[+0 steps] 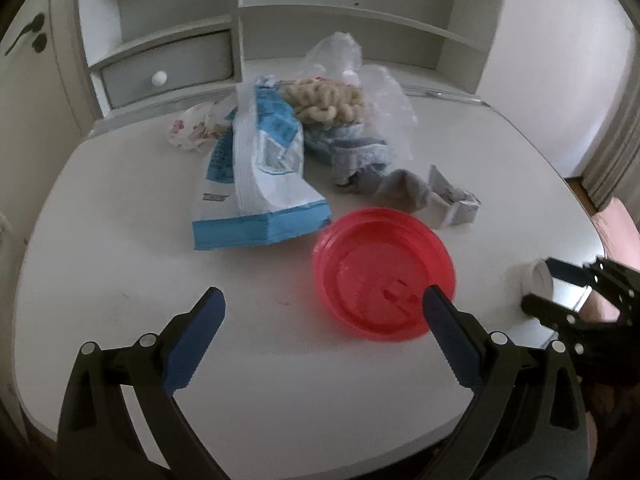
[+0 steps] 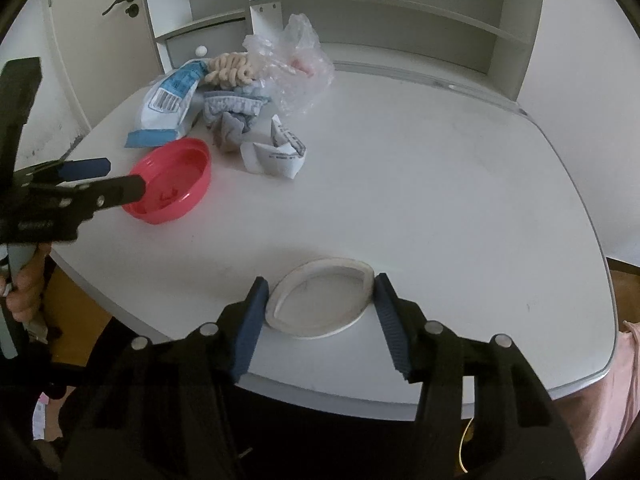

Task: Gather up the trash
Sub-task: 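Grasp the red lid with the left tool while the right tool grasps the white ring, then carry the red lid and white ring to the bin with both tools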

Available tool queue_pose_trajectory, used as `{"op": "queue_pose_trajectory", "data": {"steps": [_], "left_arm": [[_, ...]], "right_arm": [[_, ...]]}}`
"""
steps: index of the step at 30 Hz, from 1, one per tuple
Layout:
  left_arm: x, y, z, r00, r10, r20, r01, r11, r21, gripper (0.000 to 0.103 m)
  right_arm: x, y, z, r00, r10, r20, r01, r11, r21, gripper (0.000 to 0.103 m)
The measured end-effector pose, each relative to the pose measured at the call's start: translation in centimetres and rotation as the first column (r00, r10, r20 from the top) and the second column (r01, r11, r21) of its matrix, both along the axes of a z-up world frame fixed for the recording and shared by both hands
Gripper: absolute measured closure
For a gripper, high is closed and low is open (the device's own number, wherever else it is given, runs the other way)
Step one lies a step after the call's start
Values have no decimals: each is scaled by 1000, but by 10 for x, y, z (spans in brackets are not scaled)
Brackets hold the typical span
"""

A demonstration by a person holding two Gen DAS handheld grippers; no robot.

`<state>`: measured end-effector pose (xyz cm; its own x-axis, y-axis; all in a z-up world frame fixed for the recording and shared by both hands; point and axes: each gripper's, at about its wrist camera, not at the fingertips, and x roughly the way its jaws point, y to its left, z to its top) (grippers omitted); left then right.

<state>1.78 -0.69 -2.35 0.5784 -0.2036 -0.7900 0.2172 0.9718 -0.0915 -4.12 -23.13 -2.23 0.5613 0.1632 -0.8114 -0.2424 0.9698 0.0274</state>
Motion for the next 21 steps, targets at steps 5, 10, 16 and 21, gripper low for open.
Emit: {"op": "queue_pose_trajectory", "data": {"steps": [5, 10, 16, 21], "left_arm": [[14, 7, -5, 998, 30, -52, -33, 999, -42, 15], [17, -1, -9, 998, 31, -46, -30, 999, 13, 40], [15, -6, -8, 998, 16, -54, -15, 1000, 20, 98], [6, -12, 6, 1000, -2, -25, 2, 1000, 4, 99]], "right_arm": [[0, 0, 0, 1000, 1, -2, -1, 1000, -3, 49], [0, 0, 1, 1000, -4, -2, 4, 1000, -5, 49], [-5, -11, 5, 999, -33, 12, 33, 999, 4, 50], [-11, -29, 15, 996, -78, 43, 78, 997, 6, 50]]}}
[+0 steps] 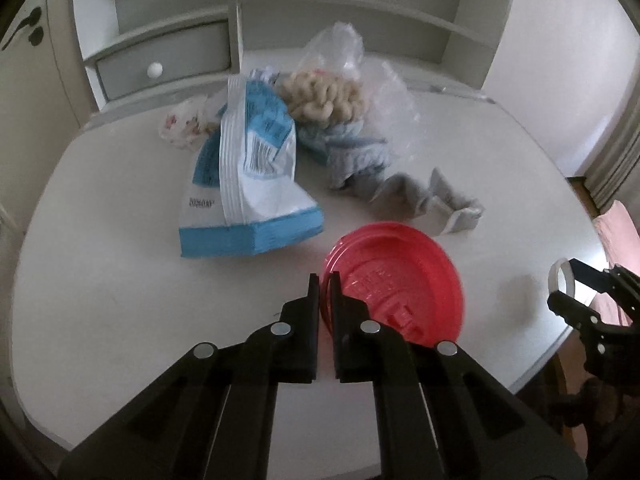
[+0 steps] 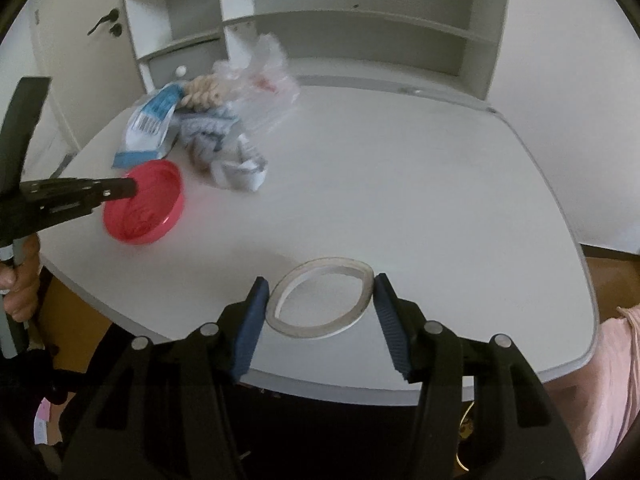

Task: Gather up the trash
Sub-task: 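Carry the red lid and white ring to the bin with both tools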

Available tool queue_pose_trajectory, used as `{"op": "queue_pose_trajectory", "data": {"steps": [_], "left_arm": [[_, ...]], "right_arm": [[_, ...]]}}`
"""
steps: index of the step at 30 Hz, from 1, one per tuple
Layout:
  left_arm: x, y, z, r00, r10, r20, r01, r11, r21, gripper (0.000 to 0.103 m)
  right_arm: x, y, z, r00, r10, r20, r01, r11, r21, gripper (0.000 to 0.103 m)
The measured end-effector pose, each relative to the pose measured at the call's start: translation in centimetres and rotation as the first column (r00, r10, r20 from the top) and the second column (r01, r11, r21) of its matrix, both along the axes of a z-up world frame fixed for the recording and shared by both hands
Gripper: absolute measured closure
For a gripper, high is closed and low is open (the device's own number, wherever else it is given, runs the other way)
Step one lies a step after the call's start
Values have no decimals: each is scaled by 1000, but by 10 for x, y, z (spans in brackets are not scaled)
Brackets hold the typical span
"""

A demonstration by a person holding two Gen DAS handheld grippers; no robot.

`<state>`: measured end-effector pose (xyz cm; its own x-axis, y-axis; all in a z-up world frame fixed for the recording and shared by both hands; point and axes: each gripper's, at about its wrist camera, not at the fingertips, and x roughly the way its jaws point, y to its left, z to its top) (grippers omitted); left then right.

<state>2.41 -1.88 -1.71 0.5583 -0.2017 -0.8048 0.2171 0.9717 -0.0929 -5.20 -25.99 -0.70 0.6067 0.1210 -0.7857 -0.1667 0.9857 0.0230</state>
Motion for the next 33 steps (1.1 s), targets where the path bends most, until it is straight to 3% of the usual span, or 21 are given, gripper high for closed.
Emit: {"op": "queue_pose_trajectory", "data": {"steps": [6, 11, 14, 16, 22, 26, 30, 33], "left_arm": [[-10, -19, 38, 996, -46, 80, 49, 998, -30, 100], [-11, -78, 57, 980, -162, 114, 169, 984, -50, 100], [-13, -133, 63, 955, -271, 122, 279, 958, -61, 100], [-16, -172, 67, 930, -343, 130, 353, 933, -66, 100], [-40, -301, 54, 818, -564, 111, 574, 814, -93, 100], [-70, -387, 26, 711, -700, 60, 702, 704, -108, 100], [-93, -448, -9, 625, -780, 36, 779, 620, -94, 100], [-101, -481, -46, 584, -811, 23, 811, 582, -60, 100]], "right_arm": [[-8, -41, 9, 995, -98, 24, 98, 995, 5, 50], [-24, -97, 14, 972, -231, 47, 231, 973, 7, 50], [-42, -146, 15, 936, -347, 62, 347, 938, 16, 50], [-59, -184, 11, 896, -441, 59, 440, 898, 29, 50], [-107, -297, -21, 734, -679, 1, 678, 734, 36, 50], [-135, -358, -58, 622, -779, -78, 783, 621, 35, 50], [-155, -399, -100, 537, -825, -175, 840, 541, 28, 50], [-161, -418, -125, 499, -830, -247, 862, 506, 40, 50]]}}
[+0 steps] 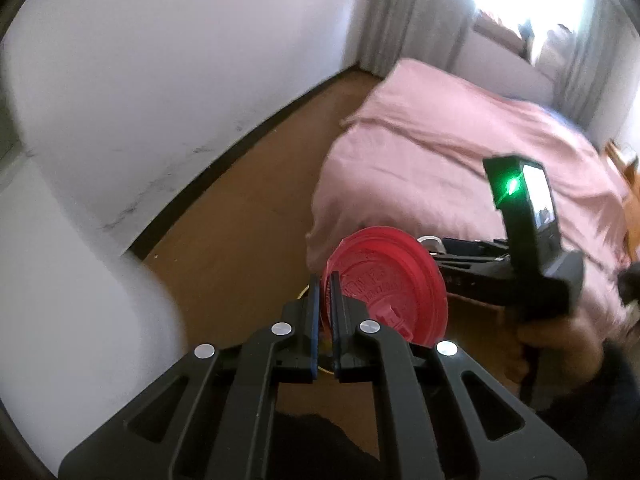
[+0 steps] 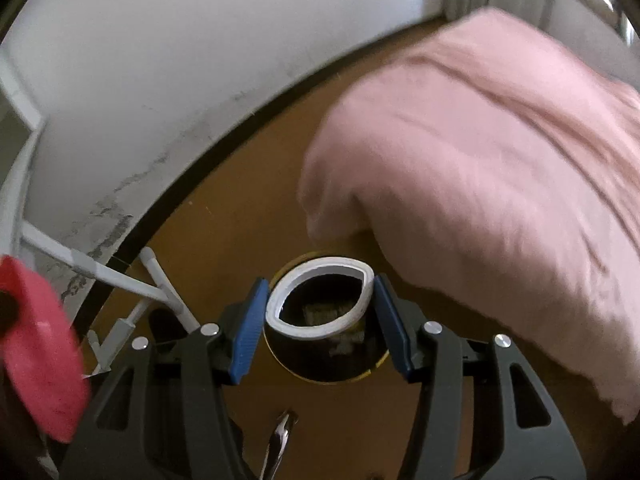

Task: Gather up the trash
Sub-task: 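Carry the red lid and white ring to the bin with both tools, then open both tools over the bin to drop the lid and ring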

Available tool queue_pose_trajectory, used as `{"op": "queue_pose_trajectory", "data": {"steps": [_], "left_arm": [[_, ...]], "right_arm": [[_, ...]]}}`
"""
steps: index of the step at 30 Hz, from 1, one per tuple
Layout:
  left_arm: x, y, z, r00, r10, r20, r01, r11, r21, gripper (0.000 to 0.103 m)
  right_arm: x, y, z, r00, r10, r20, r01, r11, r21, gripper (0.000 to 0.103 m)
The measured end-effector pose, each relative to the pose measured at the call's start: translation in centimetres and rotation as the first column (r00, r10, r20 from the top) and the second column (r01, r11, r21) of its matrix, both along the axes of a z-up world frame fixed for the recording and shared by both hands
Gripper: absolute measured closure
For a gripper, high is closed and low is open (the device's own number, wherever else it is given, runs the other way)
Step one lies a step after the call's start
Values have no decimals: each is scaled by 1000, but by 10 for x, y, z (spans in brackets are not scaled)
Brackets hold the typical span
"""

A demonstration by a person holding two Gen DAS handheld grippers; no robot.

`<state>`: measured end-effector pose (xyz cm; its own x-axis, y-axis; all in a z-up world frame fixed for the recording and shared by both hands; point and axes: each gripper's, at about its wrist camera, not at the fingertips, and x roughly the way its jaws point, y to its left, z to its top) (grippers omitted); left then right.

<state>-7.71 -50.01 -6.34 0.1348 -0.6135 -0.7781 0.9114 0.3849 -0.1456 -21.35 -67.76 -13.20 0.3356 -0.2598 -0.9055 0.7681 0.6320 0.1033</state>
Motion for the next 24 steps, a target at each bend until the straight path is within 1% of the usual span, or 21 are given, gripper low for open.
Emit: {"op": "queue_pose_trajectory", "data": {"steps": [2, 4, 5, 6, 8, 13, 17, 19, 24], "left_arm": [[0, -17, -28, 999, -21, -37, 22, 999, 35, 100], [0, -29, -51, 998, -28, -53, 32, 997, 63, 100], [1, -36, -65, 996, -30, -79, 37, 996, 84, 100], [0, -39, -73, 996, -30, -85, 38, 994, 98, 100], [-2, -45, -85, 997, -36, -70, 44, 992, 115, 100], [4, -49, -107, 996, -46, -83, 57, 988, 143, 100], [6, -53, -114, 994, -44, -101, 60, 986, 159, 100], [6, -57, -121, 993, -51, -109, 69, 984, 167, 100], [-1, -65, -127, 991, -68, -112, 87, 980, 179, 100]], "right_arm": [[-7, -11, -18, 999, -23, -25, 24, 998, 52, 50], [-12, -20, -32, 998, -46, -37, 49, 993, 103, 50], [-15, -22, -37, 998, -55, -38, 59, 991, 118, 50], [-16, -25, -41, 997, -67, -45, 72, 989, 126, 50], [-20, -28, -46, 996, -80, -50, 86, 986, 140, 50], [-19, -31, -53, 995, -85, -48, 92, 983, 161, 50], [-17, -33, -54, 995, -87, -45, 93, 983, 157, 49], [-17, -33, -55, 995, -87, -52, 94, 984, 150, 34], [-22, -36, -52, 993, -115, -25, 118, 982, 151, 31]]}}
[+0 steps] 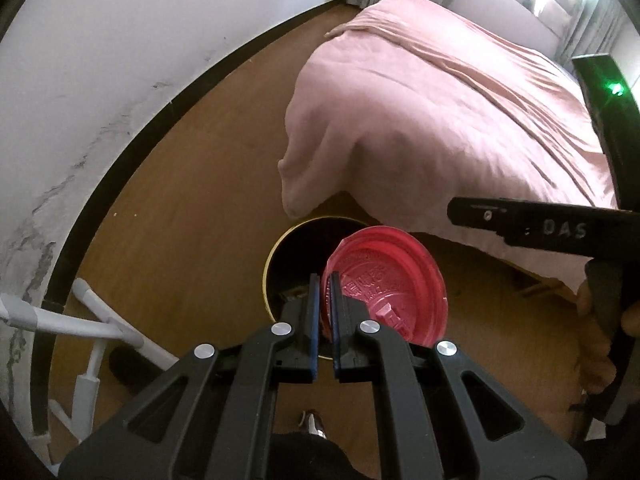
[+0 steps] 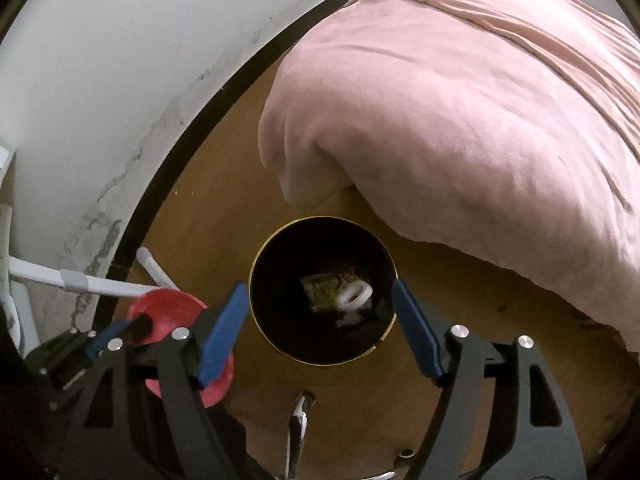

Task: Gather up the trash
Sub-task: 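Open both tools over the bin to drop the lid and ring, then move both tools back to the desk and grasp the white paper strip with the right tool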

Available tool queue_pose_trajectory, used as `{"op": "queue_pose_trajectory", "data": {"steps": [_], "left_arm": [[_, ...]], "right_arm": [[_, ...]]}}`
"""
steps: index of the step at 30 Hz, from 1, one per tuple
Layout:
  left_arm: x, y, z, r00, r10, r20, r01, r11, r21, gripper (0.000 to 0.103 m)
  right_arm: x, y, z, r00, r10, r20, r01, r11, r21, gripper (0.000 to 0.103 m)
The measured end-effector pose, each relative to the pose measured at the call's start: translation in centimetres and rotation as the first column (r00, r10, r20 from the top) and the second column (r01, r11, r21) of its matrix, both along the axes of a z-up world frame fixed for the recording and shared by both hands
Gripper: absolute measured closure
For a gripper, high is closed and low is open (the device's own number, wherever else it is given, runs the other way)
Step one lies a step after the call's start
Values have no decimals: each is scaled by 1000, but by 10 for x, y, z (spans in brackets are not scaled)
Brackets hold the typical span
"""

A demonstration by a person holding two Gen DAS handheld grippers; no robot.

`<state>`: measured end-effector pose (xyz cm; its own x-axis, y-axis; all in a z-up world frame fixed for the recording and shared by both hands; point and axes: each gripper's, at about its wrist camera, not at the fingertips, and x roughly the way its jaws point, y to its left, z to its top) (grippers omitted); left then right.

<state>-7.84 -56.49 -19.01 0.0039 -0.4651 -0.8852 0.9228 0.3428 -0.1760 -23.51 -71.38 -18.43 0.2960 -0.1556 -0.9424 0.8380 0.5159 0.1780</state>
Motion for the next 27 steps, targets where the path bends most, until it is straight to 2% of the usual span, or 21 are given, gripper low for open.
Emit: {"op": "queue_pose_trajectory", "data": {"steps": [6, 7, 8, 10, 12, 16, 19, 22, 27], "left_arm": [[-6, -16, -4, 1000, -12, 5, 12, 1000, 6, 97], [-6, -19, -5, 1000, -15, 4, 15, 1000, 13, 87], [-9, -22, -6, 1000, -26, 2, 26, 999, 19, 65], [-12, -24, -4, 999, -31, 9, 31, 1000, 3, 31], [-17, -26, 1, 998, -49, 26, 49, 999, -20, 30], [-24, -24, 10, 997, -65, 43, 65, 998, -17, 30], [-26, -12, 27, 996, -72, 54, 74, 997, -33, 27], [-29, 8, 56, 995, -59, 84, 65, 995, -73, 16], [-30, 60, 126, 988, -5, 151, 31, 985, -171, 12]], "right_arm": [[-10, -6, 11, 998, -64, 26, 65, 997, -38, 30], [-13, -8, 15, 996, -82, 35, 83, 995, -50, 30], [-15, -9, 18, 995, -93, 43, 95, 994, -57, 30], [-20, -12, 23, 991, -117, 62, 122, 990, -72, 30], [-22, -12, 27, 990, -124, 69, 130, 988, -83, 30], [-22, -10, 32, 990, -116, 75, 123, 987, -102, 29], [-19, -5, 37, 993, -97, 68, 105, 985, -134, 29], [-14, 2, 51, 996, -67, 66, 78, 982, -169, 29], [1, 35, 103, 994, 25, 104, 8, 954, -300, 26]]}}
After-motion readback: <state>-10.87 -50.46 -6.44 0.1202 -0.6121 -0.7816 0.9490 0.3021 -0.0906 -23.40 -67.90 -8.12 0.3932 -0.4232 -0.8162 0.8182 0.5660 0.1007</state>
